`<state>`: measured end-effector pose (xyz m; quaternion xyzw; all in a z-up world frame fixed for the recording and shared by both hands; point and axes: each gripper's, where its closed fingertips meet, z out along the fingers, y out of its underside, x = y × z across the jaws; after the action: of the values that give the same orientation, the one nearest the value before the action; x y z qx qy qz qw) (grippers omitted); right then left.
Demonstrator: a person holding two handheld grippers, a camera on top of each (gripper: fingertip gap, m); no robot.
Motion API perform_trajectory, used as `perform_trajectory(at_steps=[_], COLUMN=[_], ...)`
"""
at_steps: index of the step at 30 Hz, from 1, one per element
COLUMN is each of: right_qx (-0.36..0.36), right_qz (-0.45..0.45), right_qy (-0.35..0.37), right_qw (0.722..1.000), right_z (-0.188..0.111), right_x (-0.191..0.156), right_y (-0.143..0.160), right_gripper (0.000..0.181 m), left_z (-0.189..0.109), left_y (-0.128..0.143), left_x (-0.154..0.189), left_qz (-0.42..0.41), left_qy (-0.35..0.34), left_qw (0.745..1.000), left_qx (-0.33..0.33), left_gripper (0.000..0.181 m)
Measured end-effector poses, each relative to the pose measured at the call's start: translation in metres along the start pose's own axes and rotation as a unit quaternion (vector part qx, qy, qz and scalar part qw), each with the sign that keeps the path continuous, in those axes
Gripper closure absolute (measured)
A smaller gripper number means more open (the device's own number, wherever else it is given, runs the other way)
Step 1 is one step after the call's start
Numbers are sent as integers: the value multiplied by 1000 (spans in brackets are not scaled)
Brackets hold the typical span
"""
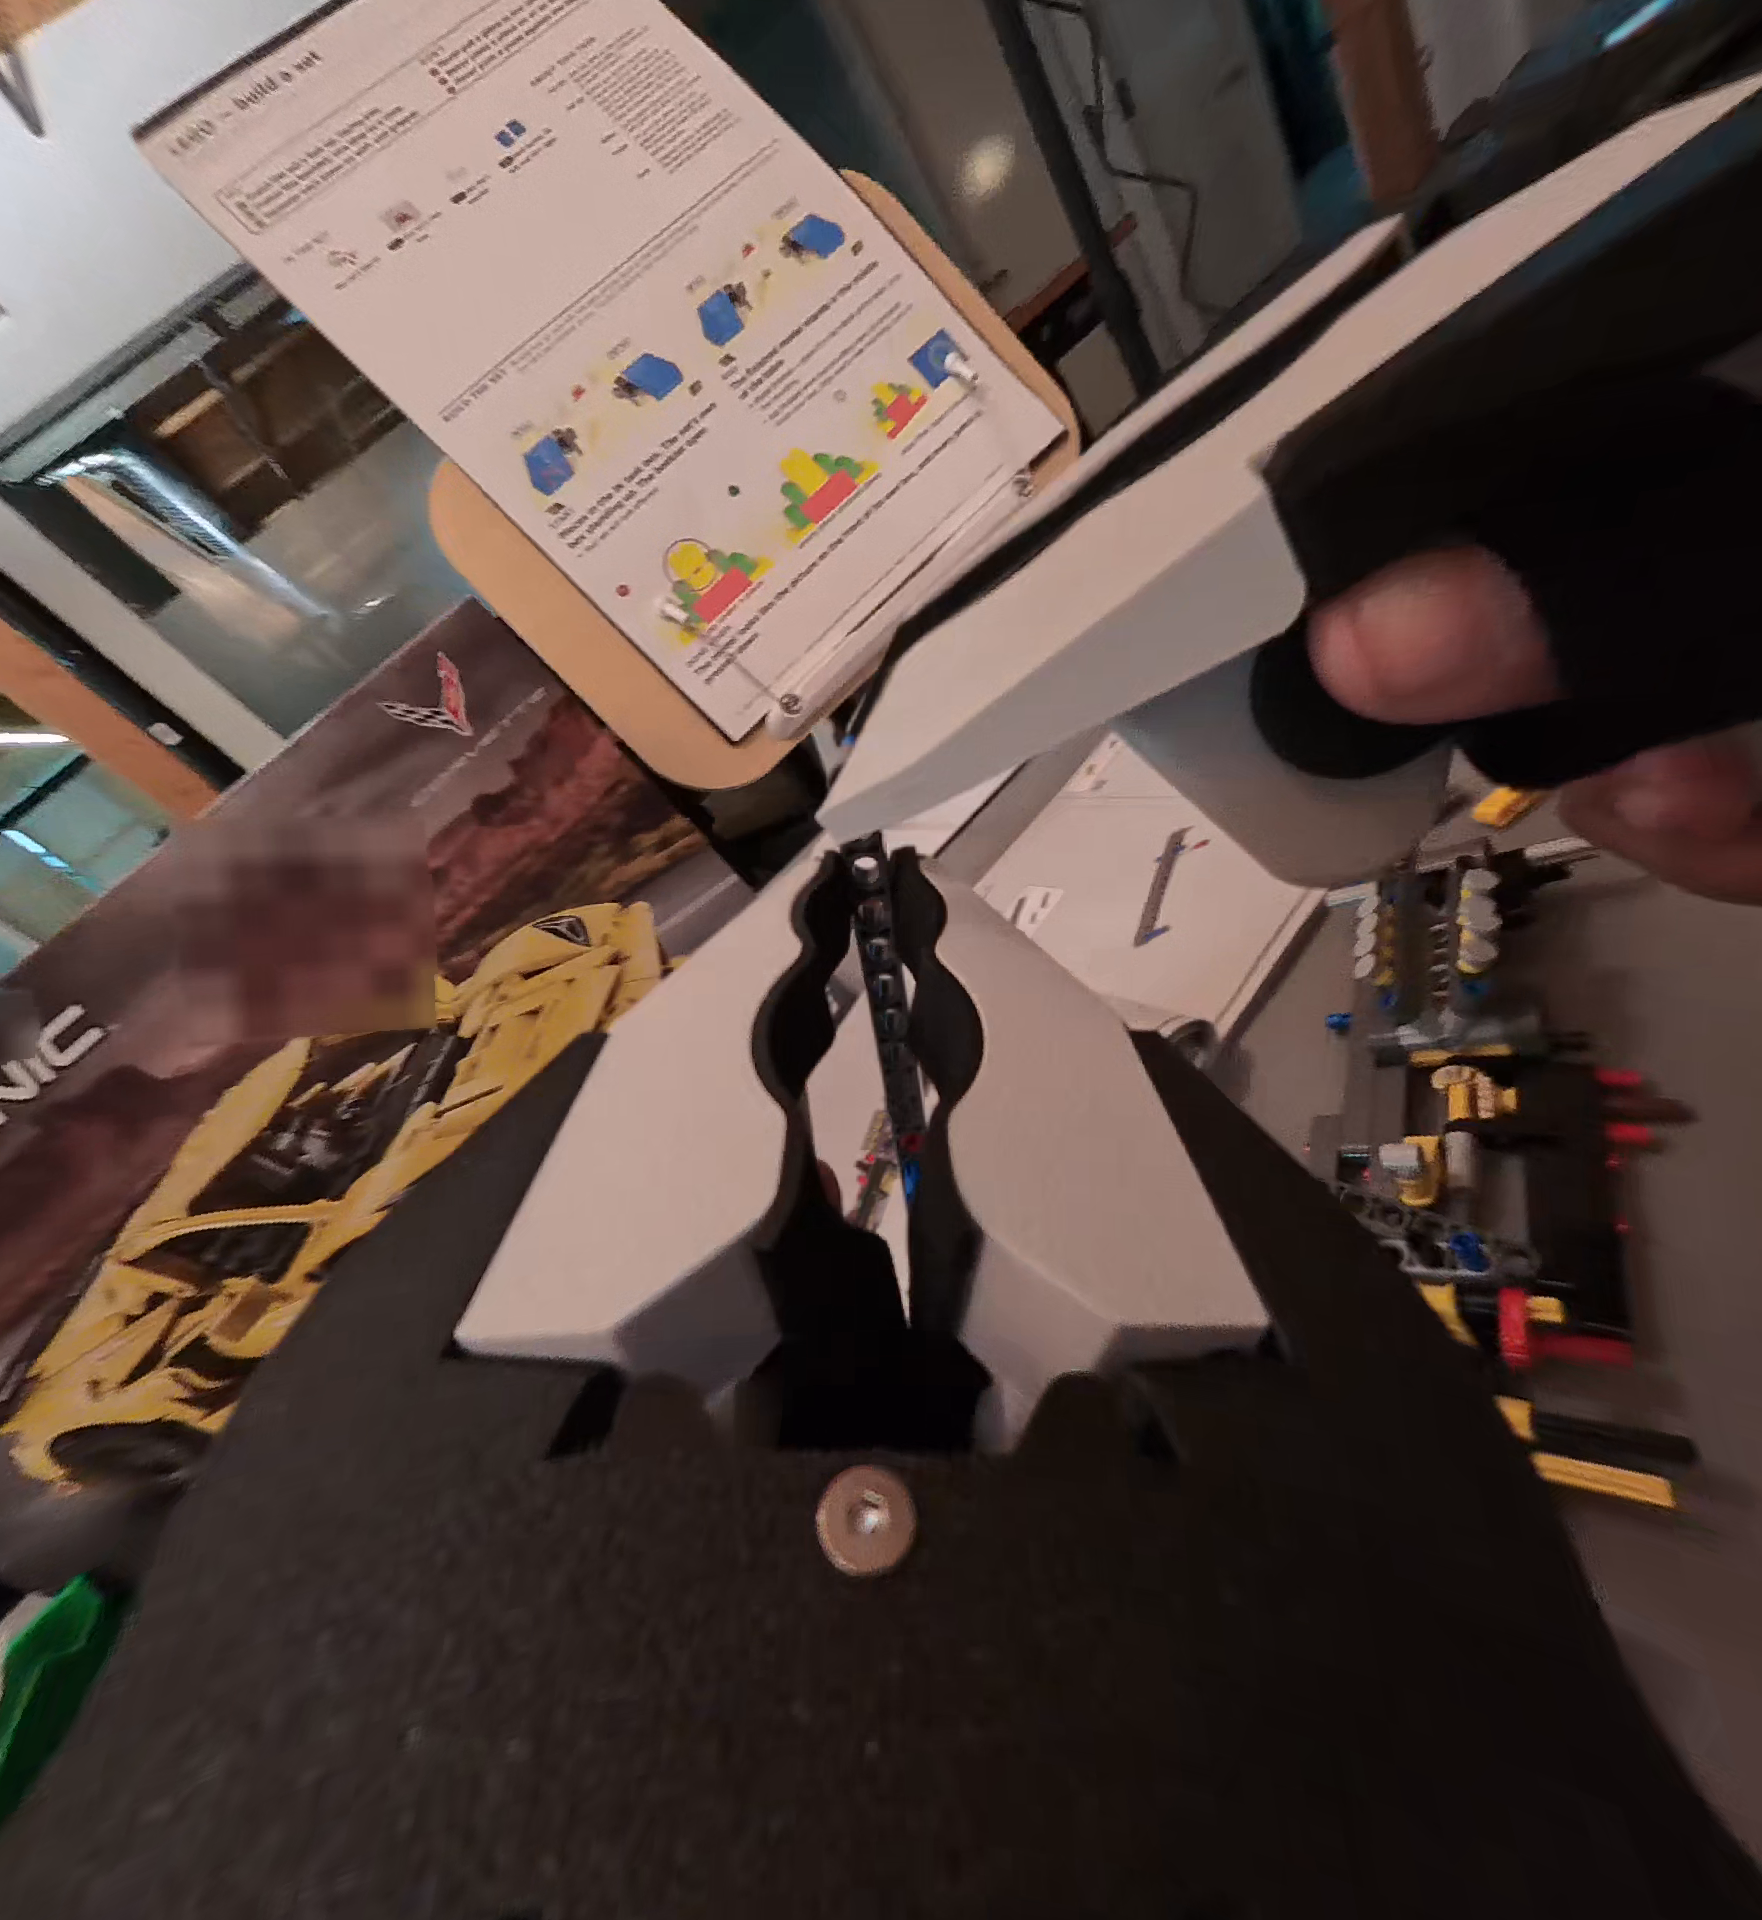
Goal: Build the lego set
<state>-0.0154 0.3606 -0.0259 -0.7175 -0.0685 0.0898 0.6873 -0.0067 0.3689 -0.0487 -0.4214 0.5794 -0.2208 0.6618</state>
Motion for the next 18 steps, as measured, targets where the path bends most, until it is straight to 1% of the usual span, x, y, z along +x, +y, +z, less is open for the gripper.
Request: perform_trajectory(at_steps=[3, 6, 10, 13, 14, 16, 18], right_qx=[-4, -10, 1, 11, 12, 23, 28], right_qz=[7, 60, 106, 116, 121, 146, 145], right_qy=[-3, -42, -91, -97, -101, -106, -107], right_qw=[1000, 997, 990, 989, 987, 983, 983], right_z=[-2, -1, -2, 0, 1, 2, 0], right_x=[1, -2, -3, -3, -5, -6, -4], right_y=[0, 4, 5, 7, 8, 8, 8], right_gripper=[156, 157, 158, 159, 164, 164, 165], left_z=[-2, -4, -3, -3, -2, -2, -2], left_y=[-3, -5, -6, -4, -2, -1, -2], left_x=[-2, 0, 4, 5, 5, 5, 6], left_qz=[30, 50, 47, 50, 48, 46, 53], left_qy=[-24, -38, -32, -38, -38, -41, -40], left_qw=[999, 998, 998, 998, 998, 998, 998], left_qx=[-2, -2, 0, -6, -9, -9, -7], left_gripper=[175, 175, 175, 175, 175, 175, 174])
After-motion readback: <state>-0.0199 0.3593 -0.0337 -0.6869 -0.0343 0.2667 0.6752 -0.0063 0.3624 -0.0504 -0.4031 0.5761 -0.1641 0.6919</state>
